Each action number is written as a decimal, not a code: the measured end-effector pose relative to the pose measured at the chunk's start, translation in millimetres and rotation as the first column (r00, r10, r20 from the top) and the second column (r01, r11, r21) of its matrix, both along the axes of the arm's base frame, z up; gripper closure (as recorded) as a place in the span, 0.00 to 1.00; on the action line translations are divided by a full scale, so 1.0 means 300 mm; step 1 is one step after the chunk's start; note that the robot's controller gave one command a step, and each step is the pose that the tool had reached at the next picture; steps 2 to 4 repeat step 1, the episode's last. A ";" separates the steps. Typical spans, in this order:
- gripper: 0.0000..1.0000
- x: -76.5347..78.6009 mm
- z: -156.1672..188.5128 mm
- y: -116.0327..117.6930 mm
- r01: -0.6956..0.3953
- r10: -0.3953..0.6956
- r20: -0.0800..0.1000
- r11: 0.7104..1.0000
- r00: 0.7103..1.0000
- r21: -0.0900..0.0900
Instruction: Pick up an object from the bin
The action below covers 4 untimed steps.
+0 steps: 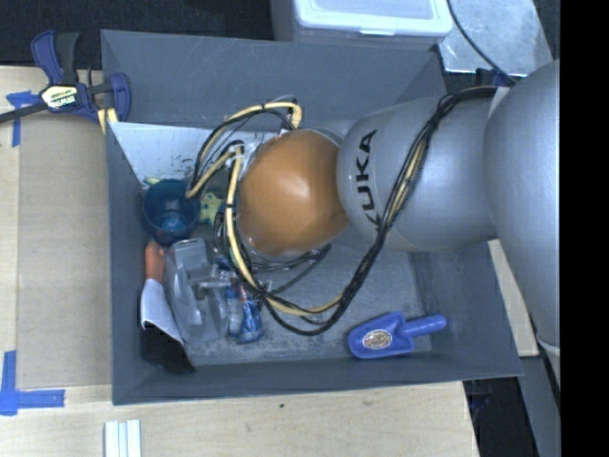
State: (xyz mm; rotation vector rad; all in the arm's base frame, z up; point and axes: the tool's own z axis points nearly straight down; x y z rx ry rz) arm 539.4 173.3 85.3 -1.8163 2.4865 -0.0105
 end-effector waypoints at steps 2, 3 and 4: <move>1.00 -0.008 0.027 0.004 -0.005 0.005 -0.006 1.000 1.000 -0.001; 1.00 -0.008 0.027 0.004 -0.005 0.005 -0.006 1.000 1.000 -0.001; 1.00 -0.008 0.027 0.004 -0.005 0.005 -0.006 1.000 1.000 -0.001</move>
Offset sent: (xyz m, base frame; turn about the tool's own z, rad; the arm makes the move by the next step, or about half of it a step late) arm -0.0015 0.0011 0.0244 -0.0038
